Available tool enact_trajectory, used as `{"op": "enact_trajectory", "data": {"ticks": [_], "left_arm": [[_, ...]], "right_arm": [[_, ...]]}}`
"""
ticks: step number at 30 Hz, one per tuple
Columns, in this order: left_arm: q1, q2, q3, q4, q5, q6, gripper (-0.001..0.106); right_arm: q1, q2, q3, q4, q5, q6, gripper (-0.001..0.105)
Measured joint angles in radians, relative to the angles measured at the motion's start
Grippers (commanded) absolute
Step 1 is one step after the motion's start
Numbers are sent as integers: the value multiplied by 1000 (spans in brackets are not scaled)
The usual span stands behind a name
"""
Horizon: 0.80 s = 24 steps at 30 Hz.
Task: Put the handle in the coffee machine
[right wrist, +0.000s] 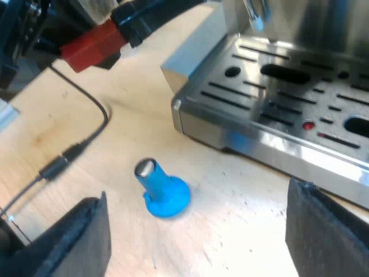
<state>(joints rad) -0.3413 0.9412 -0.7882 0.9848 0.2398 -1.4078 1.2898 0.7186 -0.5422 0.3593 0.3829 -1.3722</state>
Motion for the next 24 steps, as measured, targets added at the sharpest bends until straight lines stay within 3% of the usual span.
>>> {"op": "enact_trajectory", "data": {"ticks": [7, 13, 17, 20, 24], "left_arm": [[-149, 0, 5, -52, -64, -7, 1], [-197, 0, 11, -89, -81, -20, 1], [-198, 2, 20, -131, -20, -20, 1], [-198, 5, 29, -192, 120, -20, 1], [-194, 5, 34, -206, 147, -22, 1]], "right_arm": [[0, 0, -9, 38, 4, 5, 66], [0, 0, -9, 40, 54, 5, 66], [0, 0, -9, 40, 117, 5, 66], [0, 0, -9, 40, 162, 7, 66], [0, 0, -9, 15, 171, 7, 66]]}}
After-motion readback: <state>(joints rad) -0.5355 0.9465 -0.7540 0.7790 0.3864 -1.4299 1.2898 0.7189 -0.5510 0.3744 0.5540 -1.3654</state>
